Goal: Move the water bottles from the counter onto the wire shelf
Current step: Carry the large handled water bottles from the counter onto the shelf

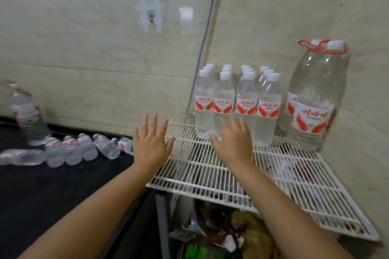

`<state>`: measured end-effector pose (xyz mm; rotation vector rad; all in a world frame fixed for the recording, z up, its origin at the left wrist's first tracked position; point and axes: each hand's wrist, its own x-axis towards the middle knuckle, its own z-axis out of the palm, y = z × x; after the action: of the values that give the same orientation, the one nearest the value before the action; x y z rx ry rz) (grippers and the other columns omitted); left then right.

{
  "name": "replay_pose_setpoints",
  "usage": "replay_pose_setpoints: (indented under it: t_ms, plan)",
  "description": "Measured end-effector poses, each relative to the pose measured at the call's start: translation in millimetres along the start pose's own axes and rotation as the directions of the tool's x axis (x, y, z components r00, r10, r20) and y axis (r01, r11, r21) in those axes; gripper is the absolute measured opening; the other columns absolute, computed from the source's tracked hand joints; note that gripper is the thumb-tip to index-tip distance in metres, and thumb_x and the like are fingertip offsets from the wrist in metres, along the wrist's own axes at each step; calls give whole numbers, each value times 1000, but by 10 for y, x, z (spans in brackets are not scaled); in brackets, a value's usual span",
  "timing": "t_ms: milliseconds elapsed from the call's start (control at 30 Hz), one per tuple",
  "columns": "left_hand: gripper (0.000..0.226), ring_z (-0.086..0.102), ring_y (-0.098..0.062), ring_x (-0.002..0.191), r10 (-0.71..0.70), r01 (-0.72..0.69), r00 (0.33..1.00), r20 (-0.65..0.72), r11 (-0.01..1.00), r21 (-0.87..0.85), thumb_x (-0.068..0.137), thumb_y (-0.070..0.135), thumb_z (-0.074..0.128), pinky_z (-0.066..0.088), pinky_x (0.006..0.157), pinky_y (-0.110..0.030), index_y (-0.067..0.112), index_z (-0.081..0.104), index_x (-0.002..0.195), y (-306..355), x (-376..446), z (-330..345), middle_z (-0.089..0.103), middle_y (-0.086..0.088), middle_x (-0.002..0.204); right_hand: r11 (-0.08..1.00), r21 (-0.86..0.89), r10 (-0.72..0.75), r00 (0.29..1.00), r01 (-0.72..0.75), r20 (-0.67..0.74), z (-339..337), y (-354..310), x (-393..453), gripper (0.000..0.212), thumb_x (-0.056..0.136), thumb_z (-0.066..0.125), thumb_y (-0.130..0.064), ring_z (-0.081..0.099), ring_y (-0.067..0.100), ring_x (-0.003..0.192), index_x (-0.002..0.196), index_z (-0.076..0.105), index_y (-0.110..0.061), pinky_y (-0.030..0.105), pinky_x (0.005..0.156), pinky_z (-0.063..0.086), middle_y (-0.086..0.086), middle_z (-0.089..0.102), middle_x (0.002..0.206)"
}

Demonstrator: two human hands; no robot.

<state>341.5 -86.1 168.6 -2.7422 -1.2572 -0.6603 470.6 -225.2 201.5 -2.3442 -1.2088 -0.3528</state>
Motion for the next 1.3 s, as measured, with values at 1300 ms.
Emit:
replay_pose_setpoints:
  t_ms: [1300]
  plan:
    - [58, -2, -25, 145, -725, 688, 688, 22, 662, 297, 97, 46, 25, 8, 116, -44, 23, 7, 147, -7885, -980, -568, 3, -2, 157, 880, 231, -476, 777, 416, 413, 4476, -7256, 312, 52, 90, 50, -36, 40, 29, 127, 134, 41, -11, 44, 107, 32, 12, 47, 135]
